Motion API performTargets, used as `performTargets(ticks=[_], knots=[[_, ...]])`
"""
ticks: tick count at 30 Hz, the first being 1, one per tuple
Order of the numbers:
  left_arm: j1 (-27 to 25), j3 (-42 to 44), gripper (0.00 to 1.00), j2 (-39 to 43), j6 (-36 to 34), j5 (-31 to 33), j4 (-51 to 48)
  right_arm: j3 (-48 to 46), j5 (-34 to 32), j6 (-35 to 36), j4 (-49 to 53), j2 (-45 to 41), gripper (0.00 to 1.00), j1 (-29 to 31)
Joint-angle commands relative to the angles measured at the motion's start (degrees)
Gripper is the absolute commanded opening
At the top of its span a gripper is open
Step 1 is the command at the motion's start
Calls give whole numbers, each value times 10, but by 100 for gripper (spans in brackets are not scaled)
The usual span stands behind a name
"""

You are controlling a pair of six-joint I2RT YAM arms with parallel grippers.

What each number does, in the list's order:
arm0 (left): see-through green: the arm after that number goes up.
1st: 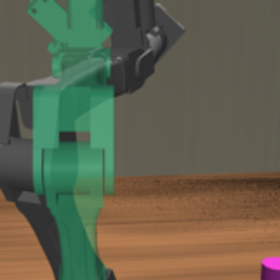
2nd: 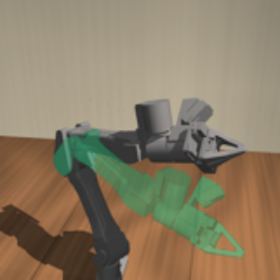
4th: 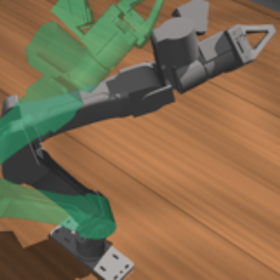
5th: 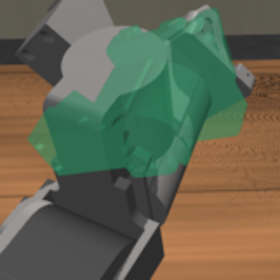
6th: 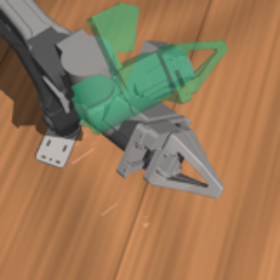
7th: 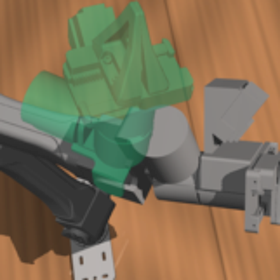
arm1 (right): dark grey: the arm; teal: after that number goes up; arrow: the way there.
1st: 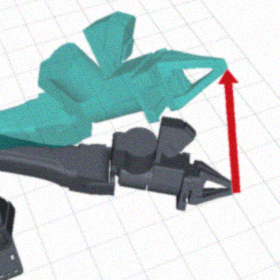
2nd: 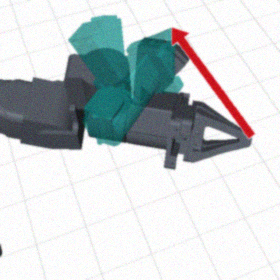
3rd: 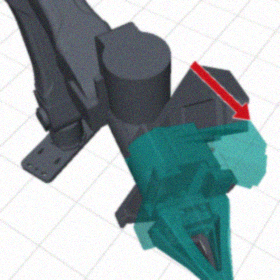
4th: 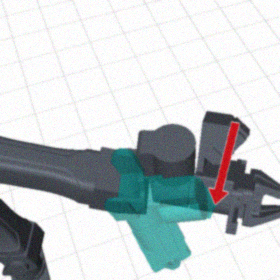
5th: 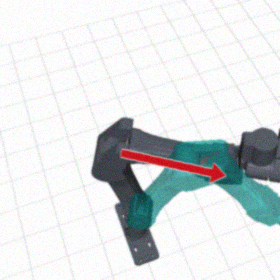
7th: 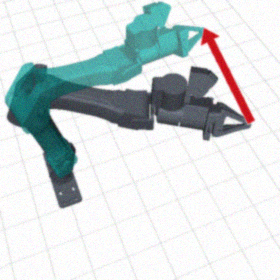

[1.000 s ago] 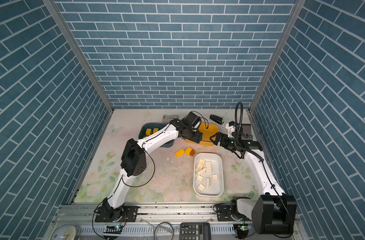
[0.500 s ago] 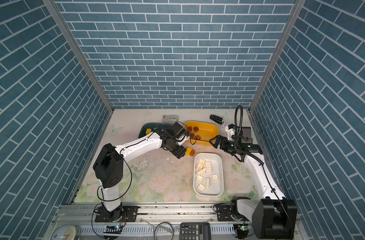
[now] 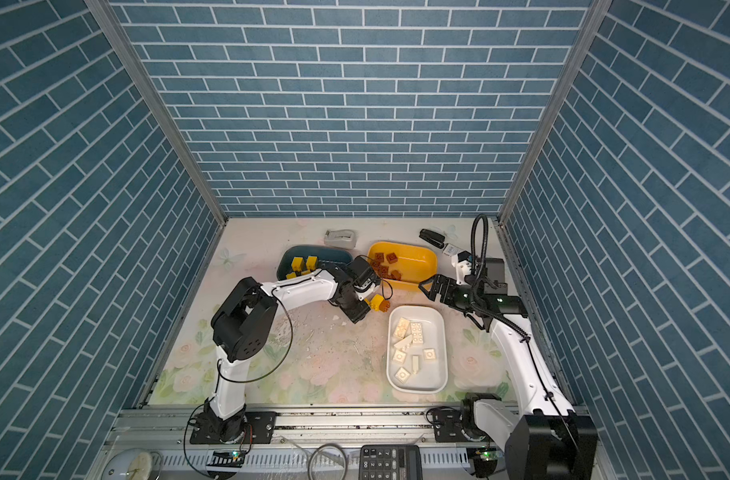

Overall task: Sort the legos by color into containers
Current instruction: 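Move the left gripper to the yellow 2x4 brick and grasp it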

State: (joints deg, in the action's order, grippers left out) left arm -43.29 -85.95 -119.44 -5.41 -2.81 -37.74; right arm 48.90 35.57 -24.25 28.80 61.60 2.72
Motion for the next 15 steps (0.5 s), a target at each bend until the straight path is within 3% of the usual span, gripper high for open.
performTargets(ticks=[1, 6, 10, 15], knots=[[4, -22, 66, -9, -8, 20, 14, -6, -2, -13, 15, -13, 98, -1], [8, -29, 59, -28, -4, 9, 19, -7, -1, -12, 15, -12, 97, -1], [10, -33, 47, -34, 6, -19, 8, -3, 1, -12, 15, -10, 98, 0], [12, -25, 29, -28, 15, -9, -12, -5, 1, -12, 12, -5, 98, -1]])
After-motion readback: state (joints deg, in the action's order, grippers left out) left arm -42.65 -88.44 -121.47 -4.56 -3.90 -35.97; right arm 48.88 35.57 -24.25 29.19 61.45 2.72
